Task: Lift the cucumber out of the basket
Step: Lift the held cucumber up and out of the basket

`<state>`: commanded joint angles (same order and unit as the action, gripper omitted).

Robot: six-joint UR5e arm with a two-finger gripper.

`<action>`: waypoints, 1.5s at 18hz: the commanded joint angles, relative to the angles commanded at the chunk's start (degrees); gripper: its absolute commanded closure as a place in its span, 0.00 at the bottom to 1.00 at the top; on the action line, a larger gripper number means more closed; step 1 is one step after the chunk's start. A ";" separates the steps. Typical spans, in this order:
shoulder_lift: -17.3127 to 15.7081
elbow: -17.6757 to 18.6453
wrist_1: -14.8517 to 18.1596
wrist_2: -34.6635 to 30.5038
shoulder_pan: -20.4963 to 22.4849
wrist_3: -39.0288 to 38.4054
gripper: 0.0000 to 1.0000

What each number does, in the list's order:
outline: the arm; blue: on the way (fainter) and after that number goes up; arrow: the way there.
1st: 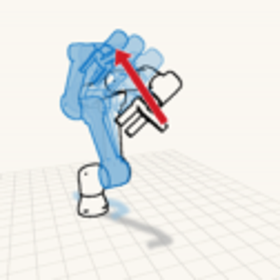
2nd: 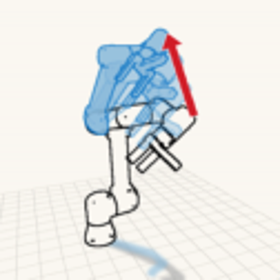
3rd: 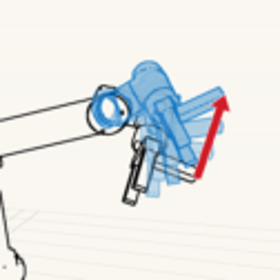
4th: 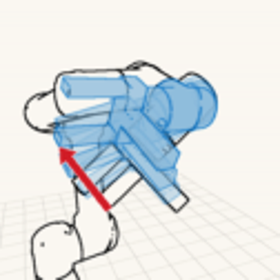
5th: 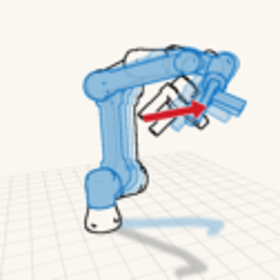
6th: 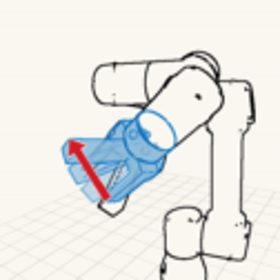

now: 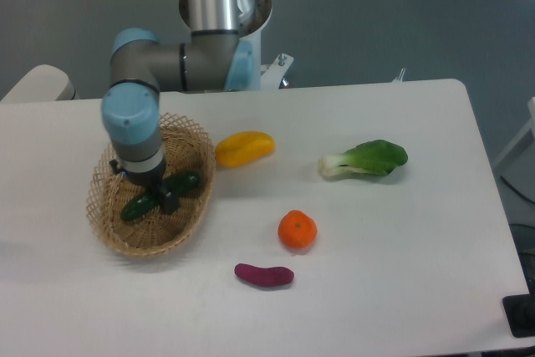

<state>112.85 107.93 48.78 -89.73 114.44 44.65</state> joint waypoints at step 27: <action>1.84 -23.72 21.27 1.75 17.91 18.35 0.93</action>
<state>114.68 84.21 70.05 -87.98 132.35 63.00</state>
